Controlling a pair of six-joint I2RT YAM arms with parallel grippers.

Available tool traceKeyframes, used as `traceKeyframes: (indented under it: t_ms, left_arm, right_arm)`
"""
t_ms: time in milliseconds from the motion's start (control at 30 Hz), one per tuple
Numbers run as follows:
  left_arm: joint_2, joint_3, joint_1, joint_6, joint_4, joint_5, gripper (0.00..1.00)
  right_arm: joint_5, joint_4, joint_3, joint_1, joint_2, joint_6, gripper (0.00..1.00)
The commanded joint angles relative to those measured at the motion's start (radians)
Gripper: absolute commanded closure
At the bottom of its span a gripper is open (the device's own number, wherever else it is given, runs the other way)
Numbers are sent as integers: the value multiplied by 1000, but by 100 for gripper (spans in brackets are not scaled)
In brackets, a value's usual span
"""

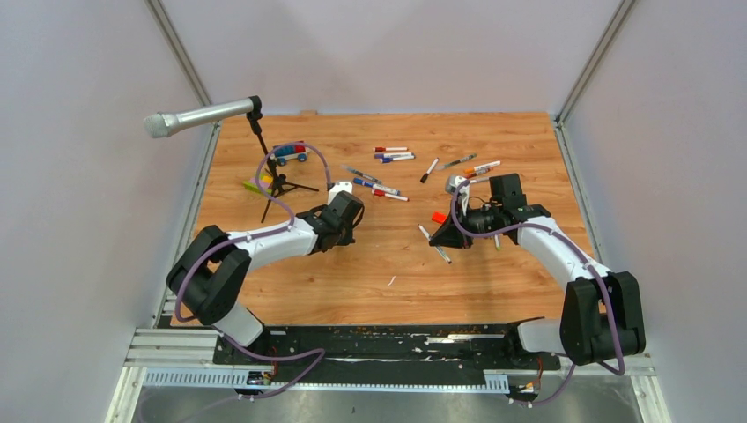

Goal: Open the pen caps
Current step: Place the pen cap at the center of the board.

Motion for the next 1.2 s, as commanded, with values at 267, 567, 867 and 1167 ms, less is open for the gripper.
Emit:
traceKeyframes:
  t_ms: [267, 567, 867, 1167]
  left_arm:
    - [34, 31, 20, 10, -35, -45, 79]
    - [33, 35, 23, 20, -43, -57, 66]
    - [-60, 52, 25, 36, -73, -52, 59]
    - [-216, 4, 25, 105, -76, 99, 40]
  right_arm:
    - [-43, -3, 32, -13, -29, -28, 100]
    - [-45, -6, 33, -19, -30, -31, 100]
    - [-21, -9, 42, -86, -50, -25, 100]
    - [156, 169, 3, -261, -64, 179, 100]
